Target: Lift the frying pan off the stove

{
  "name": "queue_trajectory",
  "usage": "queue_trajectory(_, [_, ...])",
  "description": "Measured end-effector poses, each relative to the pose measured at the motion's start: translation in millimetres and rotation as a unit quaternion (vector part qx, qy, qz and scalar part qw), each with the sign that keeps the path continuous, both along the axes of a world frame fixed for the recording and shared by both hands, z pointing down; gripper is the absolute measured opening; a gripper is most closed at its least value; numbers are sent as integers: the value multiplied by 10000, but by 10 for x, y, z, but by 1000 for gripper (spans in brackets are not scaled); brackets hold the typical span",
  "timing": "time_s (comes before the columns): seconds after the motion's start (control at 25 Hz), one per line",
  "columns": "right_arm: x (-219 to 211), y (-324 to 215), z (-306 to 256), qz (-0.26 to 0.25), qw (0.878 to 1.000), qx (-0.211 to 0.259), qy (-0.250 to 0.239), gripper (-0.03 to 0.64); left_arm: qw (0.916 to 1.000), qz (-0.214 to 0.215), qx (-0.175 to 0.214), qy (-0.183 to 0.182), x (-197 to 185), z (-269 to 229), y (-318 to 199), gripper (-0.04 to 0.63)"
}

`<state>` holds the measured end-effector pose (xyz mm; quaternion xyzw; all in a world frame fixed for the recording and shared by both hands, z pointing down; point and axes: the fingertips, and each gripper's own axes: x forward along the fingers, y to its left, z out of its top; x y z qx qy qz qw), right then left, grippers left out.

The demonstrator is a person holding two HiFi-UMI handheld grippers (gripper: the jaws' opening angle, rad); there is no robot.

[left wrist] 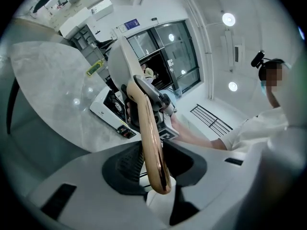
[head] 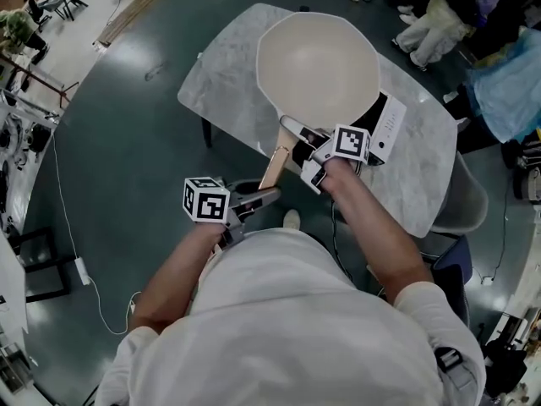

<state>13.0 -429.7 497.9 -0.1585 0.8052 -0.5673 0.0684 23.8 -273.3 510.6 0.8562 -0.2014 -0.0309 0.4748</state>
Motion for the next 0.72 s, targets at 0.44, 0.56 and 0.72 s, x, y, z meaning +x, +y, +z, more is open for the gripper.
queue_trajectory(0.44, [-803, 894, -228, -224, 9996, 182, 8, 170, 9997, -150, 193, 46, -754, -213, 895, 133])
queue_trajectory(0.56, [-837, 940, -293, -271, 9995, 167, -58, 170, 9997, -145, 179, 49, -761, -263, 930, 133])
queue_trajectory(0.72, [-986, 1340, -262, -223, 9996, 162, 10, 170, 9998, -40, 190, 75, -923, -228, 1329, 133])
